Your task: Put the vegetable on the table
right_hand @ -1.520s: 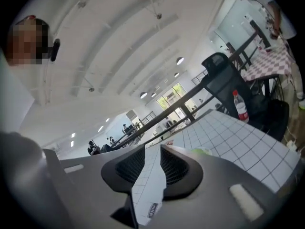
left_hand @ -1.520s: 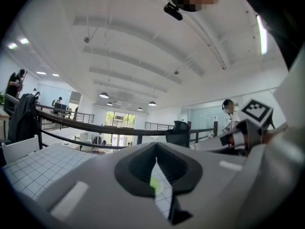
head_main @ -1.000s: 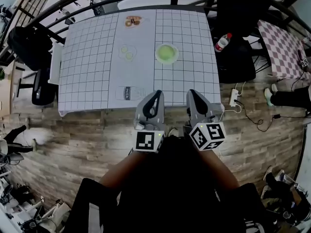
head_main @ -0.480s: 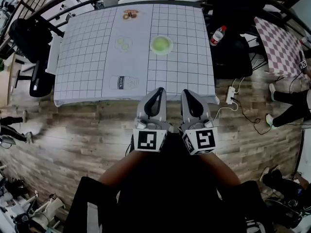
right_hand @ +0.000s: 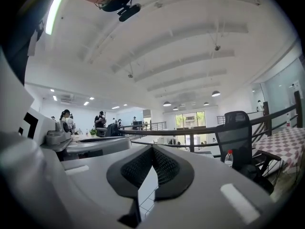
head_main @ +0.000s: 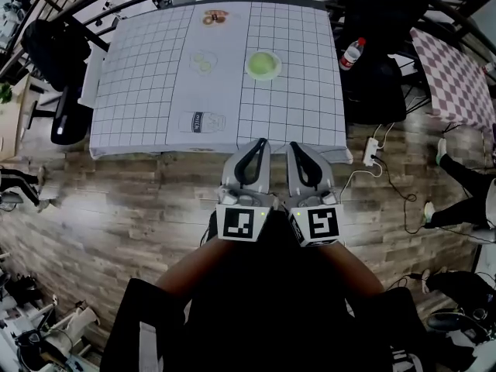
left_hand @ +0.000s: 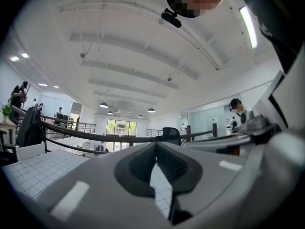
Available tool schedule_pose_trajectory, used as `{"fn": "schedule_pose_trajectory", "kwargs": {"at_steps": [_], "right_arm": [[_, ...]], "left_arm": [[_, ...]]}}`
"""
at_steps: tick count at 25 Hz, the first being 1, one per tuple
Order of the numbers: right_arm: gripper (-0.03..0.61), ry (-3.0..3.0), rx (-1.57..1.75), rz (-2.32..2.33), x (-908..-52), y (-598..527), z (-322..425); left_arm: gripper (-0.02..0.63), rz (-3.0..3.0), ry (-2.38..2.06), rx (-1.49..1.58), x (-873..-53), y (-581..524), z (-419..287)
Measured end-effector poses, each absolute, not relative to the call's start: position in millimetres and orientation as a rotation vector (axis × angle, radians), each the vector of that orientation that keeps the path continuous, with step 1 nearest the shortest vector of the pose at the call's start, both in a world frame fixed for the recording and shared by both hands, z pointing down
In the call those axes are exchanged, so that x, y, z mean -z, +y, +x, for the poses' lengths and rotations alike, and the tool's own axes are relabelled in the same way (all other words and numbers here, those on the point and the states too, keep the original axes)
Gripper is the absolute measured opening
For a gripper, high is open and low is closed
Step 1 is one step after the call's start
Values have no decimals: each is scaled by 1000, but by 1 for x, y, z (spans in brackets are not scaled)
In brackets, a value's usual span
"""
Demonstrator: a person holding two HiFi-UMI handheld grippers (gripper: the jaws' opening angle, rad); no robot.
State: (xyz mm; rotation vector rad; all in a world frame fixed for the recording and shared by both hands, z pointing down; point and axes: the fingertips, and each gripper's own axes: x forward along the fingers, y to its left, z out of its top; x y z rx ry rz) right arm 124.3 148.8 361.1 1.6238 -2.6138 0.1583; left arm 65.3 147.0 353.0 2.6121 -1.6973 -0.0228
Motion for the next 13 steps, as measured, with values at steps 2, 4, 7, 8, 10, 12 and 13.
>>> {"fn": "schedule_pose_trajectory", "kwargs": {"at_steps": [2, 4, 7, 8, 10, 12, 13], "right_arm": [[-3, -2621, -173, 1604, -364, 152, 119], [-3, -2626, -175, 1583, -366, 157, 113], [-3, -2628, -170, 1562, -371, 167, 106], [-3, -2628, -164, 1560, -373, 170, 104], [-3, -2620, -148, 1543, -375, 176, 99], [-3, -2612, -147, 1526, -378, 180, 94], [-3, -2611, -149, 1520, -380, 182, 92]], "left_arm": [[8, 2611, -1717, 29, -351, 152, 60], [8, 2608, -1735, 26, -352, 158, 55], [8, 2601, -1751, 11, -356, 169, 51], [8, 2601, -1755, 6, -358, 172, 50], [8, 2605, -1758, -9, -360, 178, 47], [8, 2607, -1752, -27, -364, 184, 45], [8, 2606, -1748, -34, -366, 186, 44]]}}
